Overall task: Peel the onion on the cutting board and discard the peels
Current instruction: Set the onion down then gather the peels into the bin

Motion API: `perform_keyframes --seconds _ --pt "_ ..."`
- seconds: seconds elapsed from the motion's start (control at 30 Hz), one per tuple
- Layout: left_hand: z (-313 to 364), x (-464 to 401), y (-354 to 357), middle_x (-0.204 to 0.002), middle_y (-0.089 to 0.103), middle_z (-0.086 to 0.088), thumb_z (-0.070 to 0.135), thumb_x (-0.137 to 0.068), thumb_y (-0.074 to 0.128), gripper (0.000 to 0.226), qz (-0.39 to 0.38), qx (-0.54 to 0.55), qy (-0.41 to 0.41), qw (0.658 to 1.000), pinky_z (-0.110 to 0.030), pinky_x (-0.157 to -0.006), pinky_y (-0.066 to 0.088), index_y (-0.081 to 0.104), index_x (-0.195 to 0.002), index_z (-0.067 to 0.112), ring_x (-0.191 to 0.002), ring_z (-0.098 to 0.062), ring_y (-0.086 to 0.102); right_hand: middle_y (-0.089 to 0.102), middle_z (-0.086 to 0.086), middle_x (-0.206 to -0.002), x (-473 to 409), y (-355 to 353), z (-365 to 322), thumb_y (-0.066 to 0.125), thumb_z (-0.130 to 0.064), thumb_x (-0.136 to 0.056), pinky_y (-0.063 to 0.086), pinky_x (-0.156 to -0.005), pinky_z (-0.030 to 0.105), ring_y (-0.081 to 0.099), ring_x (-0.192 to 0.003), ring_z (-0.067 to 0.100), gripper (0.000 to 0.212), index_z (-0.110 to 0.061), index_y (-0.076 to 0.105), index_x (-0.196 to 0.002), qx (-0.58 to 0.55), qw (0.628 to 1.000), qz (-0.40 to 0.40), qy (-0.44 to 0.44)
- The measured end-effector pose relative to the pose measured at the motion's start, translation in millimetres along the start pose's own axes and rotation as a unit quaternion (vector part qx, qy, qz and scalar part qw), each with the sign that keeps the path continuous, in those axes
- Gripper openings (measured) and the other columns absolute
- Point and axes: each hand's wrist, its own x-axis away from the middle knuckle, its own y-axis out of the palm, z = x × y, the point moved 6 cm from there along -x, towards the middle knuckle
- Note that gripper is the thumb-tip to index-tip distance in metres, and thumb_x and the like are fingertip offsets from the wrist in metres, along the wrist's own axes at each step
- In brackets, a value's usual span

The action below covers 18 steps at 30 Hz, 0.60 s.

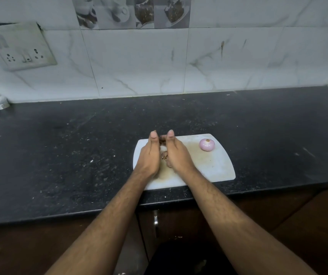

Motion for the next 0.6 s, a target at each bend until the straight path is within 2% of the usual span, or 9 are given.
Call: perform_keyframes --seconds 0.07,0.13,0.23,0.3,0.33,0.4,0.43,0.5,0.6 --pt "1.6 1.3 -0.4 -0.145 0.058 -0.002 0.066 -0.104 0.014 0.082 0.004 0.032 -0.003 0.999 -0.03 -0.118 0.036 0.044 -0.156 0.012 -0.135 -0.015 0.054 0.071 -0.007 -0.117 3.8 2.2 -2.1 0.022 -0.06 -0.106 0.05 -0.079 0.021 0.067 -0.107 0.01 0.063 -0.022 0.066 -0.128 -0.087 0.996 -0.012 0.019" --pt "-1.5 0.4 1.1 -0.153 0.055 -0.013 0.09 -0.087 0.012 0.111 -0.004 0.062 -0.012 0.998 -0.042 -0.125 0.034 0.036 -0.16 0.011 -0.142 -0.02 0.052 0.067 -0.007 -0.119 7.8 -17.3 -9.3 0.028 -0.051 -0.109 0.045 -0.091 0.022 0.061 -0.112 0.008 0.056 -0.013 0.063 -0.13 -0.078 0.996 0.032 -0.016" --pt "-13.2 -7.2 3.4 -0.151 0.057 -0.013 0.105 -0.067 0.016 0.132 -0.016 0.081 -0.022 0.996 -0.042 -0.123 0.037 0.031 -0.163 0.016 -0.139 -0.019 0.055 0.067 0.0 -0.114 9.9 -45.2 -7.5 0.036 -0.04 -0.109 0.045 -0.089 0.031 0.061 -0.108 0.017 0.041 -0.011 0.064 -0.116 0.114 0.986 0.097 -0.078" --pt "-17.3 -11.2 3.3 -0.147 0.06 -0.011 0.107 -0.065 0.016 0.133 -0.016 0.083 -0.023 0.996 -0.041 -0.121 0.04 0.033 -0.162 0.017 -0.134 -0.018 0.058 0.064 0.009 -0.12 10.7 -43.6 7.0 0.031 -0.045 -0.109 0.045 -0.09 0.037 0.059 -0.114 0.027 0.048 -0.007 0.06 -0.115 0.223 0.972 0.063 -0.047" --pt "-17.1 -11.6 3.7 -0.146 0.061 -0.011 0.104 -0.069 0.015 0.129 -0.016 0.084 -0.024 0.996 -0.042 -0.121 0.041 0.034 -0.162 0.017 -0.133 -0.019 0.059 0.06 0.014 -0.131 11.7 -37.9 14.1 0.027 -0.047 -0.109 0.043 -0.1 0.04 0.054 -0.125 0.031 0.055 -0.004 0.058 -0.124 0.279 0.959 0.035 -0.039" --pt "-14.6 -10.9 4.3 -0.149 0.059 -0.014 0.094 -0.081 0.012 0.114 -0.015 0.085 -0.027 0.996 -0.041 -0.121 0.04 0.033 -0.162 0.016 -0.135 -0.02 0.057 0.04 0.016 -0.158 15.7 -22.5 18.8 0.018 -0.05 -0.108 0.028 -0.12 0.043 0.032 -0.149 0.03 0.068 -0.001 0.039 -0.15 0.362 0.931 -0.021 -0.053" --pt "-14.0 -10.4 4.5 -0.152 0.056 -0.015 0.089 -0.087 0.009 0.107 -0.015 0.082 -0.024 0.996 -0.04 -0.122 0.039 0.032 -0.163 0.016 -0.138 -0.02 0.055 0.031 0.013 -0.164 18.0 -15.8 14.8 0.014 -0.052 -0.108 0.022 -0.124 0.042 0.023 -0.154 0.026 0.07 -0.004 0.03 -0.157 0.358 0.931 -0.046 -0.064" --pt "-11.3 -6.5 3.8 -0.16 0.048 -0.013 0.078 -0.09 0.009 0.099 -0.009 0.065 -0.014 0.998 -0.038 -0.125 0.034 0.03 -0.164 0.016 -0.144 -0.019 0.049 0.029 0.006 -0.167 23.8 -2.6 4.4 0.012 -0.056 -0.107 0.02 -0.125 0.041 0.021 -0.155 0.02 0.071 -0.012 0.023 -0.161 0.294 0.947 -0.097 -0.082" --pt "-9.4 -3.4 2.3 -0.165 0.041 -0.01 0.076 -0.089 0.009 0.098 -0.004 0.068 -0.007 0.998 -0.042 -0.128 0.028 0.031 -0.164 0.016 -0.149 -0.019 0.043 0.055 -0.002 -0.148 30.3 3.7 -2.1 0.018 -0.058 -0.107 0.037 -0.117 0.042 0.049 -0.137 0.016 0.058 -0.025 0.045 -0.146 0.134 0.979 -0.142 -0.065"
